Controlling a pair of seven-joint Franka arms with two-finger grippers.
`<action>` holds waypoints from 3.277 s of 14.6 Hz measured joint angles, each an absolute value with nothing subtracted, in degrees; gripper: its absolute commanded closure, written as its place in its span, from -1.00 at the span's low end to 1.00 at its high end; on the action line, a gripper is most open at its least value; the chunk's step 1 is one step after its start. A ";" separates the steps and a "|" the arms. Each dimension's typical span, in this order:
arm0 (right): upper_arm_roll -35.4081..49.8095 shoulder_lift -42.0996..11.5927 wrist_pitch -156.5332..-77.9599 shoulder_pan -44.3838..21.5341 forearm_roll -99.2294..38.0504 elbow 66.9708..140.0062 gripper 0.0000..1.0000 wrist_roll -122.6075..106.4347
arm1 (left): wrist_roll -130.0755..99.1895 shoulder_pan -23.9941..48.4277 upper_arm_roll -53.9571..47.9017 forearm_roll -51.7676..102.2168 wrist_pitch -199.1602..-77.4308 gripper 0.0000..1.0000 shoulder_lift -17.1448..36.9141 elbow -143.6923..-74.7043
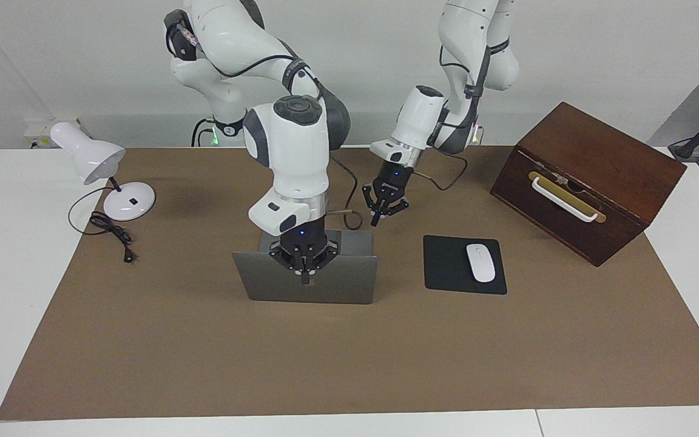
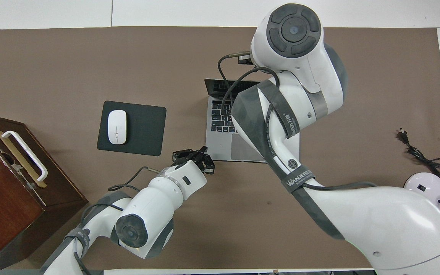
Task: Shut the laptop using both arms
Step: 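Push the laptop lid down with the right gripper while the left gripper steadies, then press the lid fully shut with the right gripper onto the keyboard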
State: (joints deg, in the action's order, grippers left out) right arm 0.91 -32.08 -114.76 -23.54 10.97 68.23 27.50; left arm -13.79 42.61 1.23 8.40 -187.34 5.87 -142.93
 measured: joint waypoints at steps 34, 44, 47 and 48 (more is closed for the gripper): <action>0.94 -28.10 -105.16 -20.88 -5.33 79.01 1.00 27.48 | -9.39 44.86 1.32 8.40 -199.63 1.00 15.34 -142.88; 1.50 -26.63 -114.34 -21.62 -5.63 90.44 1.00 27.46 | -6.02 44.98 1.36 8.40 -200.27 1.00 15.56 -142.99; 1.53 -26.62 -116.97 -21.82 -5.63 92.78 1.00 27.46 | -5.99 44.98 1.36 8.40 -200.32 1.00 15.57 -143.00; 1.53 -26.60 -117.73 -21.86 -5.63 93.36 1.00 27.46 | -5.99 44.98 1.36 8.40 -200.33 1.00 15.57 -143.00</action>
State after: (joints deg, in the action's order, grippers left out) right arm 1.53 -26.60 -117.73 -21.86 -5.63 93.36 27.46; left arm -5.99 44.98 1.36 8.40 -200.33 15.57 -143.00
